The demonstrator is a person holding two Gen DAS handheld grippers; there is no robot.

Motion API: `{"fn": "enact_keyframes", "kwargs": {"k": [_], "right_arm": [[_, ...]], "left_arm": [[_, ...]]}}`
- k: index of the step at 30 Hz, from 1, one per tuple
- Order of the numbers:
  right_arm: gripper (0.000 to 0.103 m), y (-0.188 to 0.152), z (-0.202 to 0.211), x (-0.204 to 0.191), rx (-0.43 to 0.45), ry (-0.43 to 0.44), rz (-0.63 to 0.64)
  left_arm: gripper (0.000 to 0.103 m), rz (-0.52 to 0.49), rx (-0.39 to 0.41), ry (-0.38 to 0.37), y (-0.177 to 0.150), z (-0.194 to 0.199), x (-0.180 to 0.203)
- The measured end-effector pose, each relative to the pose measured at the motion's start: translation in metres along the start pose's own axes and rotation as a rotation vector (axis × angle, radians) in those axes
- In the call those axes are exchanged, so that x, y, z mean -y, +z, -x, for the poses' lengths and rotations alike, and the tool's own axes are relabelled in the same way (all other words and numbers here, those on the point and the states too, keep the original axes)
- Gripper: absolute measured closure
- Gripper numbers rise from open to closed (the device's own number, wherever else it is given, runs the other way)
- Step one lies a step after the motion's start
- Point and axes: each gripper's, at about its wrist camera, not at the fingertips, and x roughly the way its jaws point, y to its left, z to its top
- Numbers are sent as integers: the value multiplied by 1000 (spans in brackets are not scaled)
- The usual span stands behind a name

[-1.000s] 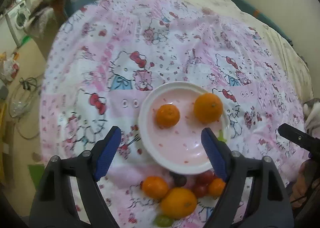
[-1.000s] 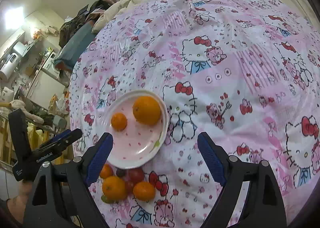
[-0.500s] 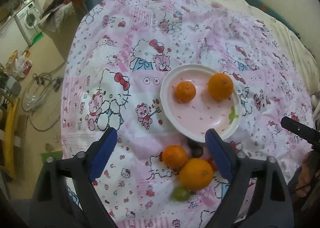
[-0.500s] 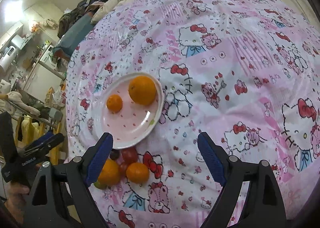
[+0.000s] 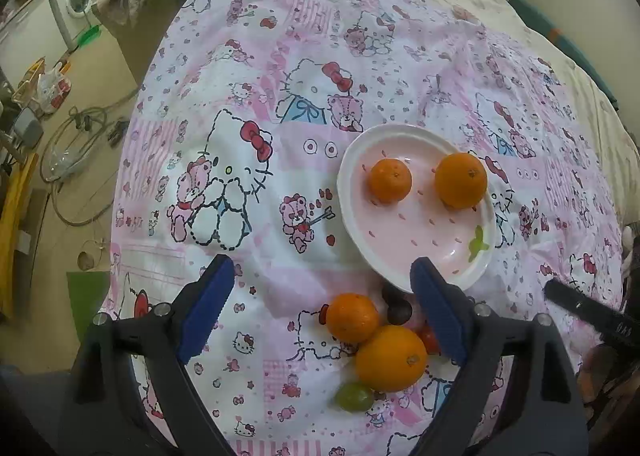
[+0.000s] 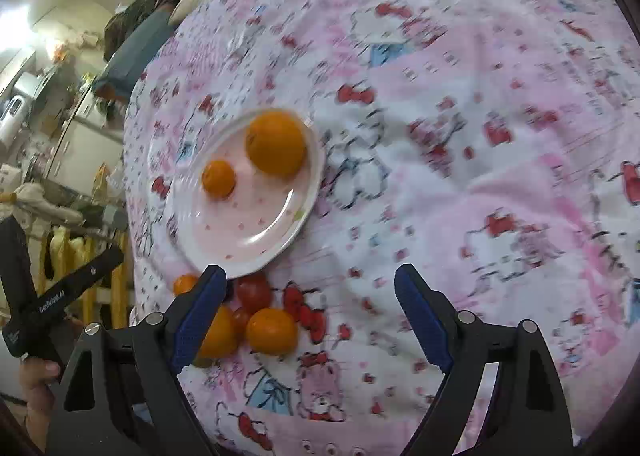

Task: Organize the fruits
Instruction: 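Withdraw both tools from the plate back over the fruit pile, then grasp a red tomato from the pile with the right tool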

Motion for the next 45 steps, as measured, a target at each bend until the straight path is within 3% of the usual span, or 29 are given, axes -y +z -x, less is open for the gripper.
{"fn": "enact_keyframes", "kwargs": {"k": [7, 15, 21, 23, 33, 39, 45], "right_arm": [[30, -8, -36, -28, -121, 49, 59], [48, -14, -87, -67, -213, -51, 242], [60, -19, -107, -70, -252, -98, 286], [70, -17, -108, -67, -249, -102, 279], [70, -19, -80, -67, -210, 10, 237], [70, -15, -36, -52, -108, 86, 179], [70, -4, -7, -30, -8, 99, 110]], "left_arm": [[15, 38, -29, -7, 2, -3, -9], [15, 31, -42, -6, 1, -4, -9], [15, 33, -49, 3, 2, -6, -13], [15, 41, -57, 3, 2, -8, -14], [15, 49, -76, 16, 1, -14, -17], [15, 58, -129, 15, -5, -27, -17], [16, 41, -215, 13, -16, -50, -5]]}}
